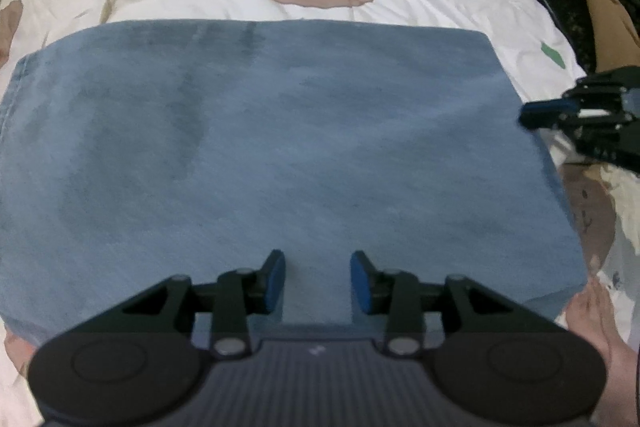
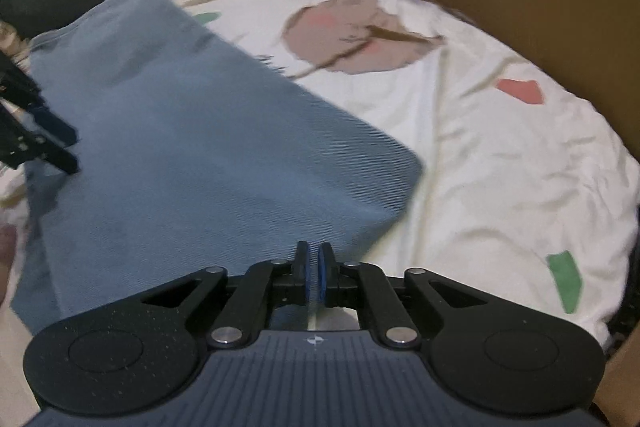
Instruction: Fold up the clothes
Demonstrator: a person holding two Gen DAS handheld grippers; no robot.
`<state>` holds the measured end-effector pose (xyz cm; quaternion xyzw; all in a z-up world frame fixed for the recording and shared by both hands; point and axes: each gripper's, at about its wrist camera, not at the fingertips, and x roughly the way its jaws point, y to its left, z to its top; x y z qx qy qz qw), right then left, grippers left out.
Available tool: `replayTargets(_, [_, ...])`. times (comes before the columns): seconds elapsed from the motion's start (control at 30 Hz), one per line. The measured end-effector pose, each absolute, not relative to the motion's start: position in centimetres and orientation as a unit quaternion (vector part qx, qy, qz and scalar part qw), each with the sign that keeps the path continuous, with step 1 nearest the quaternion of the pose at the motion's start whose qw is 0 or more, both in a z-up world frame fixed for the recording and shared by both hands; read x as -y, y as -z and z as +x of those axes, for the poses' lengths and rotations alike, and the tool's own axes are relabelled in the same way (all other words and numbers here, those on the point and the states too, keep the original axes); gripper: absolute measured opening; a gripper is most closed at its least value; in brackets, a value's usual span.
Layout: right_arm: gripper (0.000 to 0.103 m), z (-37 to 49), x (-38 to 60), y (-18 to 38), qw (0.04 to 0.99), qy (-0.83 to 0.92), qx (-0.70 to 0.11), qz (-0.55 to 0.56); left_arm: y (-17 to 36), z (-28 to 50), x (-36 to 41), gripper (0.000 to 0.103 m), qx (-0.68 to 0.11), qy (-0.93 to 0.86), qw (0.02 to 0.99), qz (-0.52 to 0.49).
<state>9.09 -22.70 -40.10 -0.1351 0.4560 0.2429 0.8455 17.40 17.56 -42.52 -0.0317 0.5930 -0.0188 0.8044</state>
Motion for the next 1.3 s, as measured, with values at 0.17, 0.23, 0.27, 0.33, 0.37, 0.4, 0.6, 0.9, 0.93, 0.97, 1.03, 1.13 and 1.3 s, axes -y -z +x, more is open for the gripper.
replayTargets(0.17, [0.036, 8.7, 21.1, 39.4, 0.845, -0.262, -0.444, -0.144, 42.9, 17.4, -16.8, 0.039, -0.593, 0.031, 0.804, -0.031])
replayTargets(0.23, [0.036, 8.6, 20.7, 39.9, 0.836, -0.267, -0.455, -0.153, 43.2, 17.4, -16.6, 0.039, -0.594, 0.032, 0.803, -0.034])
replayTargets(0.27, [0.036, 8.4, 20.5, 40.3, 0.831, -0.269, -0.460, -0.160, 43.2, 17.3, -16.5, 0.039, -0.594, 0.032, 0.803, -0.035])
replayTargets(0.33, [0.036, 7.8, 20.9, 40.9, 0.827, -0.272, -0.465, -0.158, 43.1, 17.1, -16.5, 0.039, -0.594, 0.033, 0.803, -0.034])
replayTargets(0.37, [0.037, 7.5, 21.1, 41.0, 0.828, -0.271, -0.467, -0.152, 43.2, 17.0, -16.4, 0.039, -0.594, 0.034, 0.803, -0.035])
replayTargets(0.4, [0.037, 7.2, 21.5, 41.1, 0.828, -0.269, -0.470, -0.146, 43.2, 16.9, -16.4, 0.039, -0.595, 0.035, 0.802, -0.035])
replayTargets(0.6, [0.037, 4.3, 23.2, 41.4, 0.821, -0.268, -0.484, -0.143, 43.0, 15.6, -16.6, 0.038, -0.596, 0.041, 0.801, -0.040])
replayTargets(0.9, [0.036, 2.1, 24.9, 38.8, 0.835, -0.263, -0.474, -0.100, 41.2, 14.2, -18.0, 0.037, -0.572, 0.041, 0.818, -0.046])
replayTargets(0.93, [0.036, 2.1, 24.6, 38.5, 0.835, -0.269, -0.469, -0.101, 41.1, 14.2, -18.0, 0.037, -0.569, 0.041, 0.820, -0.045])
replayTargets(0.97, [0.036, 2.1, 24.1, 38.3, 0.833, -0.278, -0.467, -0.103, 41.1, 14.2, -17.9, 0.037, -0.566, 0.042, 0.822, -0.045])
replayTargets(1.03, [0.036, 1.9, 23.0, 38.2, 0.824, -0.300, -0.467, -0.115, 41.2, 14.5, -17.4, 0.037, -0.563, 0.047, 0.824, -0.043])
replayTargets(1.13, [0.036, 1.3, 21.3, 38.8, 0.803, -0.328, -0.475, -0.147, 41.6, 14.7, -17.1, 0.037, -0.559, 0.054, 0.826, -0.043])
replayTargets(1.3, [0.031, 0.2, 20.8, 39.9, 0.782, -0.334, -0.501, -0.162, 42.0, 15.0, -17.0, 0.033, -0.559, 0.062, 0.825, -0.052])
